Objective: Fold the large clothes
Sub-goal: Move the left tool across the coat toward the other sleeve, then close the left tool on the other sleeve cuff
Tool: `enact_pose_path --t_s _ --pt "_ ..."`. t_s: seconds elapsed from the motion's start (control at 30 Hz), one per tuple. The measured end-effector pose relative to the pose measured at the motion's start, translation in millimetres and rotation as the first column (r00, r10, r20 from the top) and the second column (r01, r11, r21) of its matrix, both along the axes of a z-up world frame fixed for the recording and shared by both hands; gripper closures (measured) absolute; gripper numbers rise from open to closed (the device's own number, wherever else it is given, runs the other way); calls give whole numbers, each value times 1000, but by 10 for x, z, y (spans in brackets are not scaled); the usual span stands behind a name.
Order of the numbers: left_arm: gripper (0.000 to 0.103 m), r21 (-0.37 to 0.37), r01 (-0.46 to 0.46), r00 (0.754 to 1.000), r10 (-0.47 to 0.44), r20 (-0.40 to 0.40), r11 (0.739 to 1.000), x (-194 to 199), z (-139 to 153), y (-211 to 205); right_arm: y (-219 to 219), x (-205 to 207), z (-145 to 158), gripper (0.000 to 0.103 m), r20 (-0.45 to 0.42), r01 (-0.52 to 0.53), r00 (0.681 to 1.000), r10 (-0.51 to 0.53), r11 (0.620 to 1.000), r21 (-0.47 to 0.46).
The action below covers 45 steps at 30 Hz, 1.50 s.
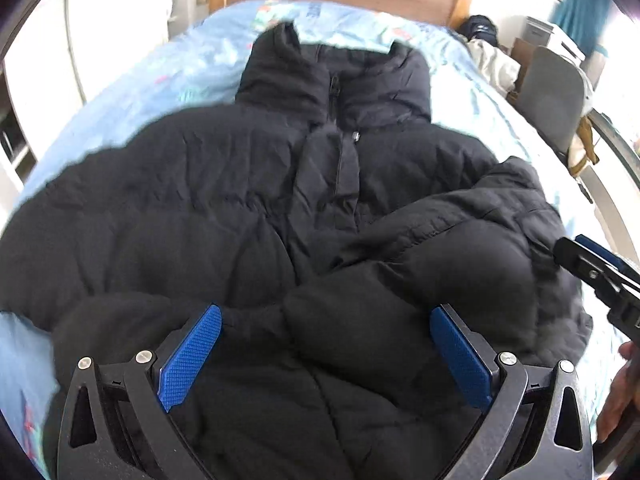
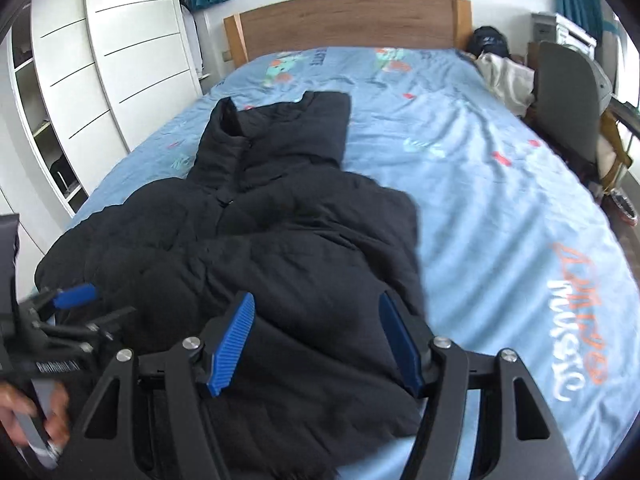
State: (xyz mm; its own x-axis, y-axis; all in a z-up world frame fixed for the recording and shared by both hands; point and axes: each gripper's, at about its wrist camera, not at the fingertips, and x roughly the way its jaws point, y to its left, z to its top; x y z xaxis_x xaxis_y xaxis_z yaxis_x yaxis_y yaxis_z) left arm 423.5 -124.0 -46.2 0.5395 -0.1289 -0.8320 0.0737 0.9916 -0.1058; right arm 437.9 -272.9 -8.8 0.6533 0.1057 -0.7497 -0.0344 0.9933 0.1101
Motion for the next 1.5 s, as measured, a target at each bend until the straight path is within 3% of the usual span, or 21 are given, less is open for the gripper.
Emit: enact_pose_path --t_s 0.13,0.27,0.4,0.53,0.73,1.07,1.37,1.5 --pt "0 16 23 999 -23 -32 1000 -44 -185 23 12 105 -275 39 -51 20 998 -20 1000 12" --pt "0 43 32 998 -29 -53 999 -95 -164 24 -56 6 -299 39 -57 69 996 -70 998 -3" --pt "0 97 34 999 -32 -25 995 -304 38 64 -31 -222 -109 39 -50 99 994 -102 994 -50" --pt "0 97 25 1000 -25 1 995 -509 271 261 51 -568 208 39 -11 107 994 -108 993 -56" --pt "0 81 -24 999 21 26 996 -871 544 848 274 -1273 560 39 17 127 992 -127 990 -59" --pt "1 -49 -171 985 170 -15 984 -1245 551 2210 642 -2256 604 39 -24 194 980 -195 979 -57" --pt "1 -156 -285 958 280 -56 946 -1177 385 3260 772 -2536 646 39 -35 275 960 -278 959 -63" --pt "1 -184 -360 933 351 -82 915 -1086 212 3756 807 -2528 652 39 -44 293 954 -298 952 -83"
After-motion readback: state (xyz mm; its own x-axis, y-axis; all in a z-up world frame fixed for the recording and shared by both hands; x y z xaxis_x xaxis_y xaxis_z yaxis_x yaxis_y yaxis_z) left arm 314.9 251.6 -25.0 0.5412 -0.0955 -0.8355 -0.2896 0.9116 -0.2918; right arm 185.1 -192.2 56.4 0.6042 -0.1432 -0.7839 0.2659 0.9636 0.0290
